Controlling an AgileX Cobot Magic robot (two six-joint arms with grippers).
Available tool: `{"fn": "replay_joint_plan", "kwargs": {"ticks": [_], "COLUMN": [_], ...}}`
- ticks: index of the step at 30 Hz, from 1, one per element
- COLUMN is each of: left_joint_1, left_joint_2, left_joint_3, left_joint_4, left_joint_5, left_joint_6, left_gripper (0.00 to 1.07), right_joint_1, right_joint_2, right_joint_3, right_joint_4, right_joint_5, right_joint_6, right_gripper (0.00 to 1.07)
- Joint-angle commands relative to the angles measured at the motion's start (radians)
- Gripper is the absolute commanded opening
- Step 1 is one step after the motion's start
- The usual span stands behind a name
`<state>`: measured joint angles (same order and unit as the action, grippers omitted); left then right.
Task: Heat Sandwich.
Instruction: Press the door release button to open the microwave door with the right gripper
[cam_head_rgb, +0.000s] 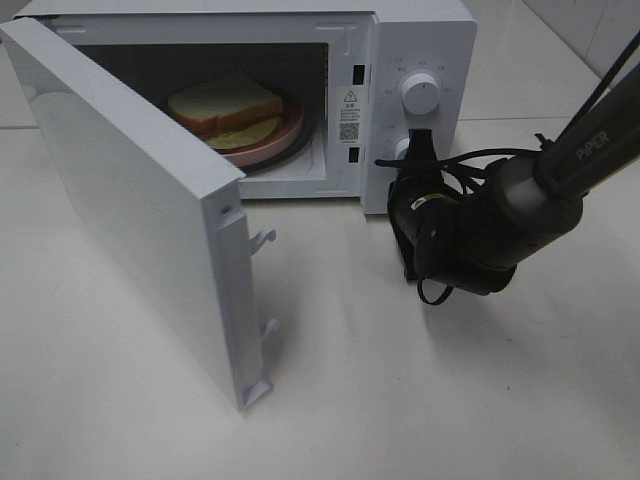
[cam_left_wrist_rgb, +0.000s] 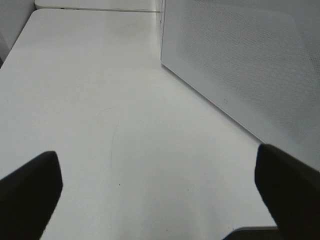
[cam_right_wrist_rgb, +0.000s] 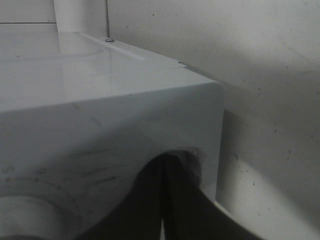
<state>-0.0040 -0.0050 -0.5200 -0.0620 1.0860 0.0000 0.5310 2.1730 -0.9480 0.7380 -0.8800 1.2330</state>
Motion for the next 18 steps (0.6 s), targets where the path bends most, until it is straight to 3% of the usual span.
{"fn": "replay_joint_plan", "kwargs": {"ticks": [1,18], "left_joint_1": [0.006,0.006], "left_joint_2": [-0.005,-0.005], "left_joint_3": [0.004,0.004], "left_joint_4": [0.001,0.001], "left_joint_5": [-0.012,-0.012], "left_joint_6": [0.0,0.0], "left_gripper": [0.98,0.98], "right_joint_1": [-0.036,-0.012], "right_joint_2": [-0.04,-0.126], "right_joint_3": [-0.074,0.057], "right_joint_4": [-0.062,-0.039], "right_joint_5": [-0.161,0.033], "right_joint_6": [-0.004,-0.033], "right_gripper": [0.01,0.01]}}
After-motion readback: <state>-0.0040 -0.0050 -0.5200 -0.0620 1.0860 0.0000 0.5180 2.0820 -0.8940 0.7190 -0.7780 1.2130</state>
